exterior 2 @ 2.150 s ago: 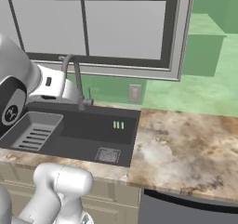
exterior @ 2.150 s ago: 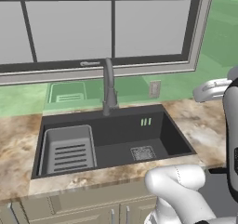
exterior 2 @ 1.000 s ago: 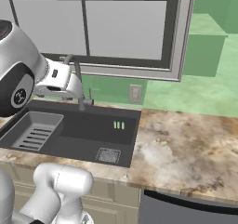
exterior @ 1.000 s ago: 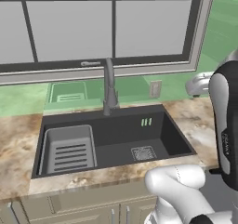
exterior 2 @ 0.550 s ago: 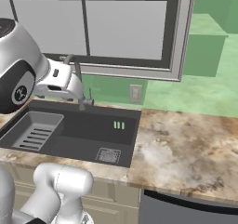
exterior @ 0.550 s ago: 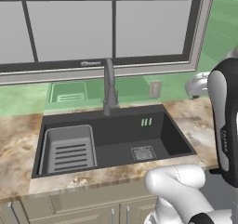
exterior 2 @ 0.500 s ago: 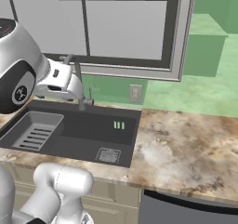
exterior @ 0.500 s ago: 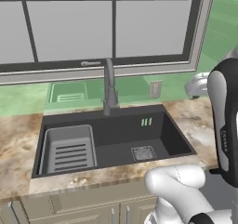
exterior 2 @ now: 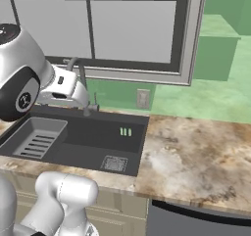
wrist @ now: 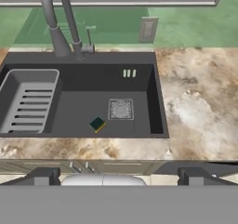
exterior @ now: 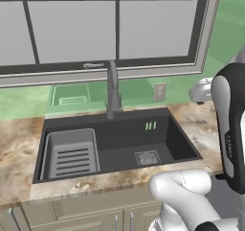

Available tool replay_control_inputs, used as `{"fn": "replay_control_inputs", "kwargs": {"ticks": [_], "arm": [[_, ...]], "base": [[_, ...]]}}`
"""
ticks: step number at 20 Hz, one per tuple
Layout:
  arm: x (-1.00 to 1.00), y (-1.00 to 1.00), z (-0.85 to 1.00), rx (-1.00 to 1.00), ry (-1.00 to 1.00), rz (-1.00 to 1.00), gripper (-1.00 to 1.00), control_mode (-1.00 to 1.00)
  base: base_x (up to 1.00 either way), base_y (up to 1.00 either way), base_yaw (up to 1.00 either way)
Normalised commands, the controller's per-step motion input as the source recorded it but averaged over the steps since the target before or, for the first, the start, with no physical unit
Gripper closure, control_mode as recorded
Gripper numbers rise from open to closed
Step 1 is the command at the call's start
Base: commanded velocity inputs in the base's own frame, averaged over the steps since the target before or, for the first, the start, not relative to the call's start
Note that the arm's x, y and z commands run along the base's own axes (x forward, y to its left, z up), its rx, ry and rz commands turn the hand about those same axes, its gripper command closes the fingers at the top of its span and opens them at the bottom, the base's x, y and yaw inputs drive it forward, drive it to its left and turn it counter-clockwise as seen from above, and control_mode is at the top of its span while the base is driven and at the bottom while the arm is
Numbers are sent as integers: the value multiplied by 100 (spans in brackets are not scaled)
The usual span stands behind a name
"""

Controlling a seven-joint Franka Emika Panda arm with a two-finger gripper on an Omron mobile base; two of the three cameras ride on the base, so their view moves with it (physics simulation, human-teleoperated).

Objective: Pick up the sponge and sponge from the sink, and place them back in the cabinet, and close the cabinet doors.

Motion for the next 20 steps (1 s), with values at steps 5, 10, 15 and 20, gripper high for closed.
{"fn": "replay_control_inputs", "kwargs": {"ticks": [5,10,15,20], "arm": [[4,0,-7,0,2,0,-100,-100],[1,0,-6,0,1,0,-100,-100],[0,0,-7,0,0,0,-100,-100],[2,0,-10,0,0,0,-100,-100]], "base": [[0,0,0],[0,0,0],[0,0,0],[0,0,0]]}}
